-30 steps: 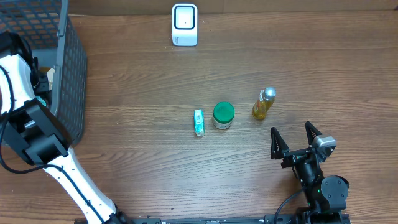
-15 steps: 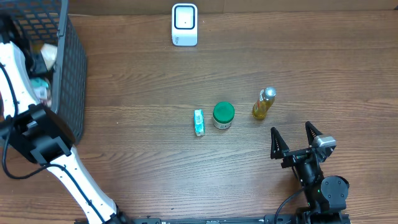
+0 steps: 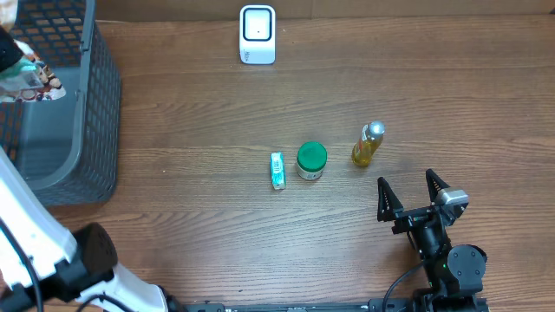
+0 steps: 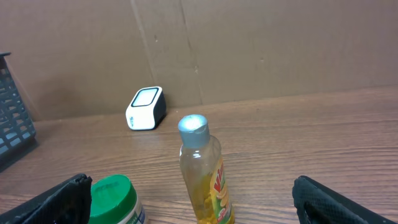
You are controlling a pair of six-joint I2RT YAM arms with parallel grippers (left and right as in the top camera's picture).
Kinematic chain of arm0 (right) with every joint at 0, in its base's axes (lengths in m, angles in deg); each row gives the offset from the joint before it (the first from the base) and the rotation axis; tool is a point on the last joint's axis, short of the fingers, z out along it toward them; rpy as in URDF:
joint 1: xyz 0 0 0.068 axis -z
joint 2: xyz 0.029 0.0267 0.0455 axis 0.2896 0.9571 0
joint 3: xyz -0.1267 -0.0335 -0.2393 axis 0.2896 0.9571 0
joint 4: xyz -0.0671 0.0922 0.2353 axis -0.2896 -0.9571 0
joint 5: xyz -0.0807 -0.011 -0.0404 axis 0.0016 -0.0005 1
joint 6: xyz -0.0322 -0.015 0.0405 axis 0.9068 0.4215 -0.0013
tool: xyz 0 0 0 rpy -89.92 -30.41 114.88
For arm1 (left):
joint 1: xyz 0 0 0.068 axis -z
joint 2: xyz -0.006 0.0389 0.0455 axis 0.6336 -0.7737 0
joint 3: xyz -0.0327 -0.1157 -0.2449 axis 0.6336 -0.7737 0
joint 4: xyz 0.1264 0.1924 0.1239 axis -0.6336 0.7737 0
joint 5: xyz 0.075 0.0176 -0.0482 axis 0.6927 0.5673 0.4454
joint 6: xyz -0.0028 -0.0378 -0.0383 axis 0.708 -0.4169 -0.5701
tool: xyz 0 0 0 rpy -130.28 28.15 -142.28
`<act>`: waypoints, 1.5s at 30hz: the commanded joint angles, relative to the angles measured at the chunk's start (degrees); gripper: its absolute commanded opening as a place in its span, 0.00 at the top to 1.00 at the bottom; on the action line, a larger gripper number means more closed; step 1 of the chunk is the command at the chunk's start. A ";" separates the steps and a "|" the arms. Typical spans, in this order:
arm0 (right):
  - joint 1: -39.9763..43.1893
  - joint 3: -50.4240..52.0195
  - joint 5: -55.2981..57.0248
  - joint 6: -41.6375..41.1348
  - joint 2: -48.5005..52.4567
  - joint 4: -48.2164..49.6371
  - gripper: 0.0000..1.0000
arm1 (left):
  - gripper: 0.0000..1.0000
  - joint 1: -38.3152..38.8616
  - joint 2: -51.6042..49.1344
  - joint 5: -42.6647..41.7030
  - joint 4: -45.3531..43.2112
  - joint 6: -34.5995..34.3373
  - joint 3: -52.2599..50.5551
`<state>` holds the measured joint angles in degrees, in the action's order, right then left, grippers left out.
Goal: Scan the item barcode
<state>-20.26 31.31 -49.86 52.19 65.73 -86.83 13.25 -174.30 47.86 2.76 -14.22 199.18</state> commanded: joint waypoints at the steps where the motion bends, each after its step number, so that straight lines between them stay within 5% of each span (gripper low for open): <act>1: -0.26 0.61 0.50 -0.02 -0.57 0.26 0.00 | 0.84 4.00 2.43 -4.68 3.45 -1.77 0.61; 7: -0.26 0.61 0.50 -0.02 -0.57 0.26 0.00 | 0.83 13.38 1.68 -3.54 13.49 -0.81 -0.46; 15: -0.26 0.61 0.50 0.00 -0.57 0.26 0.00 | 0.85 28.26 0.57 3.76 11.96 -0.92 -16.28; 28: -0.26 0.61 0.50 -0.02 -0.57 0.26 0.00 | 0.88 41.22 0.57 8.48 -14.95 -14.91 -56.41; 35: -0.26 0.61 0.50 -0.02 -0.57 0.26 0.00 | 0.85 41.64 0.57 8.79 -26.88 -14.88 -70.53; 40: -0.26 0.61 0.50 0.00 -0.57 0.26 0.00 | 0.75 41.64 0.57 8.74 -33.99 -10.60 -77.09; 43: -0.26 0.61 0.50 -0.02 -0.57 0.26 0.00 | 0.42 41.64 0.57 8.76 -34.99 -10.43 -78.38; 45: -0.26 0.61 0.50 -0.02 -0.57 0.26 0.00 | 0.30 41.64 0.57 8.74 -35.19 -10.21 -78.51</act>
<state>-20.26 31.31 -49.86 52.19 65.73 -86.81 54.71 -174.12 56.06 -32.14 -25.89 121.61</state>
